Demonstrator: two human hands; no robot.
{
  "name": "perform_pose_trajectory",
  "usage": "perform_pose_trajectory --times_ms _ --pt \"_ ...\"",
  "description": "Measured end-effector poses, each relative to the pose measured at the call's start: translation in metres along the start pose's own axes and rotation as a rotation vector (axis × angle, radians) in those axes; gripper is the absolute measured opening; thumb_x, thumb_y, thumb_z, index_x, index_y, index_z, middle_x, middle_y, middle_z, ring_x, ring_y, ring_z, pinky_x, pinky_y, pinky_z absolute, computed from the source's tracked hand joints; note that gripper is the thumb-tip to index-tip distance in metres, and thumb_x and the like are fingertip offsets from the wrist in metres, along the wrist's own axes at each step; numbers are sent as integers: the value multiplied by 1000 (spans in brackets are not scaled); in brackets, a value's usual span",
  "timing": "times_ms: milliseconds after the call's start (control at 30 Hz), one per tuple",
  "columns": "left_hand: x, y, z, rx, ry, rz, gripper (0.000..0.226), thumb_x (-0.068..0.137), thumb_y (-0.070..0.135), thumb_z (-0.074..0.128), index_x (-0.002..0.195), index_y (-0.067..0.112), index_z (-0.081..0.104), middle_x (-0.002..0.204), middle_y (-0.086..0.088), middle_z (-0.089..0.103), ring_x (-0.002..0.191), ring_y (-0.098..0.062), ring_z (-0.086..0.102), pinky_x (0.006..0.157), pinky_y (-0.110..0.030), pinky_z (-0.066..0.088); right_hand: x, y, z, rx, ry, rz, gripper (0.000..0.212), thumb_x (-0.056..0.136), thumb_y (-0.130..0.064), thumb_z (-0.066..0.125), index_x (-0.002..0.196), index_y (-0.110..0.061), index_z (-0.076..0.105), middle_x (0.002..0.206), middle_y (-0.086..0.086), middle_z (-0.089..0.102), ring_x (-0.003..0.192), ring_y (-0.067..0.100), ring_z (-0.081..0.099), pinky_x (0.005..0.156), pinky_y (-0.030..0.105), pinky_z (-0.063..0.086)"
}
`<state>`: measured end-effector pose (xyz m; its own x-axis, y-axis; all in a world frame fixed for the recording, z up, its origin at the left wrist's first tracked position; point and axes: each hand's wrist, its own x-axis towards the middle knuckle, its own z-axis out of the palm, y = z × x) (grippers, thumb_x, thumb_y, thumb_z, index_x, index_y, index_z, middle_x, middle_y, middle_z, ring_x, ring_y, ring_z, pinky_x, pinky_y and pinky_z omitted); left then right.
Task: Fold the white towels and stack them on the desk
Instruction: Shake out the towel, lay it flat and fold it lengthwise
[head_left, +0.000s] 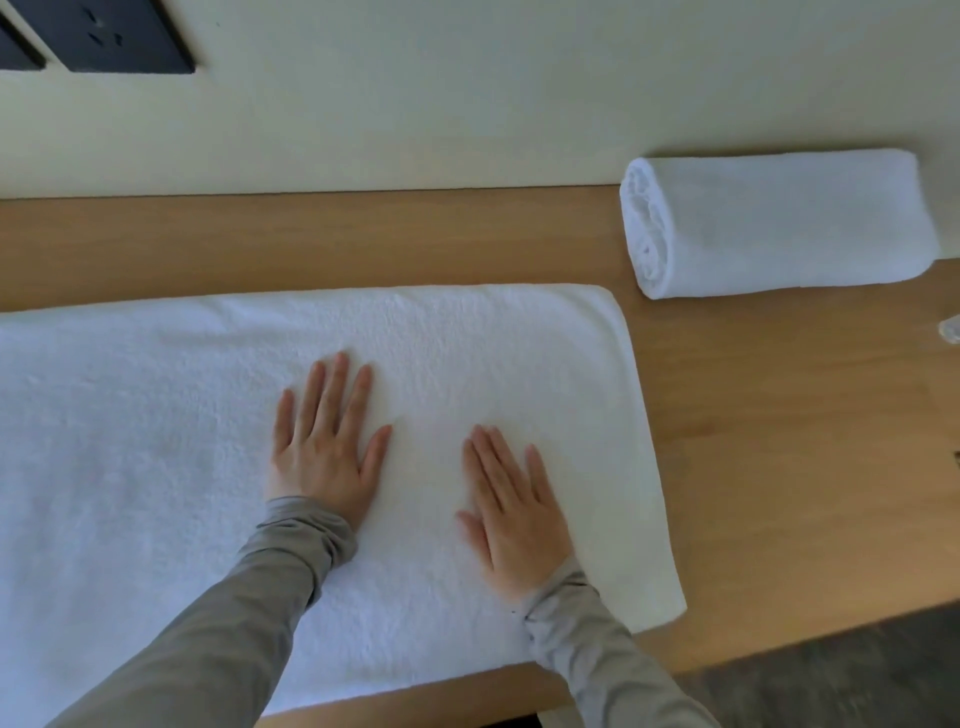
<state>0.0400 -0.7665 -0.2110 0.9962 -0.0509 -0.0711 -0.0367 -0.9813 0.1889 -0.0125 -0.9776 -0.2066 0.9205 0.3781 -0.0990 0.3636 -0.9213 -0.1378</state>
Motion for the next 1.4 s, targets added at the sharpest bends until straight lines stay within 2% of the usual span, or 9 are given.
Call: perform_pose_trajectory --times_ms 133,300,534,767,934,1034,1200,1267,1401 --pt "-1 -1 0 -7 -7 0 63 93 51 19 150 24 18 158 -1 15 145 -21 11 117 -46 10 -71 60 -4 57 -67 301 65 98 -46 12 148 -5 18 157 10 14 145 22 13 115 45 13" --pt "-1 2 0 -11 -2 8 64 93 51 18 150 22 18 158 -3 15 145 -22 11 117 -47 10 -105 86 -21 103 -37 539 74 96 -56 4 145 -2 17 153 12 12 143 29 14 114 52 21" --pt "-1 0 2 5 21 21 63 93 50 18 150 23 18 158 -2 15 145 -21 12 117 -45 11 20 44 -39 199 72 137 60 100 -39 22 146 -4 10 156 12 7 146 23 2 120 36 -1" --pt "-2 -2 8 21 50 21 62 94 52 17 150 25 14 158 0 14 145 -19 11 118 -44 10 100 123 -30 25 -56 181 59 101 -37 21 151 -13 0 160 0 -6 146 12 -8 119 36 -5" --pt "-2 -2 11 19 56 13 63 94 52 19 150 25 15 158 0 14 145 -18 11 118 -43 10 103 142 -39 -35 -15 401 60 101 -39 17 150 -7 1 159 9 -3 147 22 -7 119 42 -5" --pt "-3 -3 12 15 54 8 63 94 53 18 150 26 15 158 0 14 145 -18 12 117 -43 10 87 90 -45 41 157 264 62 100 -38 20 148 -1 9 158 14 3 146 26 -1 119 41 -4" --pt "-3 -5 11 -1 40 14 64 94 54 17 150 25 16 158 -1 14 145 -19 12 117 -44 10 3 5 -11 44 -2 -23 62 98 -41 24 146 -3 25 155 10 20 144 26 19 116 44 14" --pt "-1 -4 11 0 29 19 64 93 54 15 150 25 16 158 -1 14 145 -19 11 117 -44 9 -32 14 -2 13 -30 75 60 99 -41 21 145 -5 28 155 8 24 143 23 22 113 45 19" --pt "3 -5 9 -14 6 18 64 93 53 17 150 24 16 158 -1 14 145 -20 10 117 -45 10 -67 47 -7 95 -37 306 60 99 -40 10 148 -6 20 157 8 18 145 17 12 117 41 9"
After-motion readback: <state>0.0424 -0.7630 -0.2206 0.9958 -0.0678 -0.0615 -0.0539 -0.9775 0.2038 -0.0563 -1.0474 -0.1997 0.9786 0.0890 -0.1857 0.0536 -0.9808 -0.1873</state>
